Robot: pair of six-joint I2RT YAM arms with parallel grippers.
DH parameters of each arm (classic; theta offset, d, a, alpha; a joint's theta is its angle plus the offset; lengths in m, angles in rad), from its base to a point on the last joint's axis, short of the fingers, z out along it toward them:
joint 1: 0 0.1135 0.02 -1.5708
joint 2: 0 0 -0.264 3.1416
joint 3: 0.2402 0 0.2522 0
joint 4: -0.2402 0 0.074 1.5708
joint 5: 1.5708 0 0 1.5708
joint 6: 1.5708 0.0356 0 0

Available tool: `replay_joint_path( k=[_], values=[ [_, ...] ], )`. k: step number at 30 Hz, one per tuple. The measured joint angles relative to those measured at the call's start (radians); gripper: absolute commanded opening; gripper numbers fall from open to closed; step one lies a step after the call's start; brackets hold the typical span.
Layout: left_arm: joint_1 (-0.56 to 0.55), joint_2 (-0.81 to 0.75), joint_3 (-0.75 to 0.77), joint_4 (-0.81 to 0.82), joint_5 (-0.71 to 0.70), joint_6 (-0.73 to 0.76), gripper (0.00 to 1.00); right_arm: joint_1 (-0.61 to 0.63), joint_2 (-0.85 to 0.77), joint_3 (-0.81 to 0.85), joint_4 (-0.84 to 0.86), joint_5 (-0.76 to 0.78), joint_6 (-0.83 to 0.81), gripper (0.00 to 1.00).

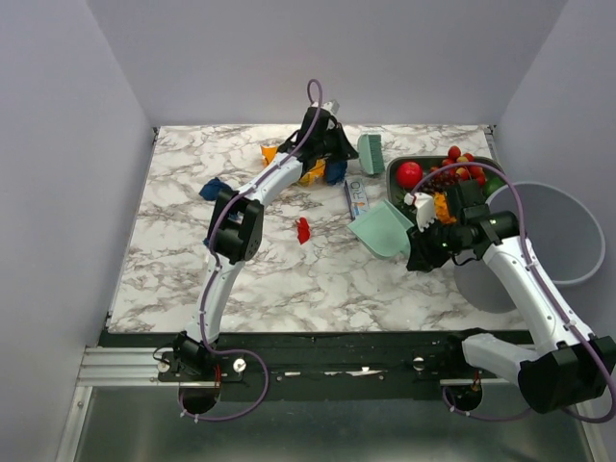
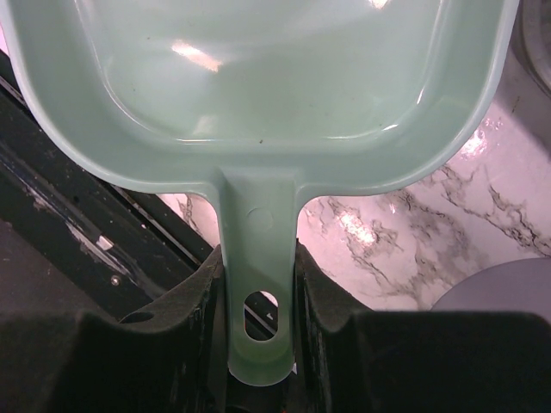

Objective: Sweep away the paper scraps from the table

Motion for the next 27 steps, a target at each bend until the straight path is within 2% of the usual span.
replay_joint_path(
  k=[14,27],
  values=[
    [0.043,0.013,-0.069,-0.075,-0.06,-0.007,0.0,0.0,0.042,0.003,0.01,0.0,-0.004,0.01],
    [0.166,-0.231,-0.295,-0.221,-0.113,0.051,0.0,0.0,0.044,0.004,0.006,0.0,-0.052,0.01]
  ],
)
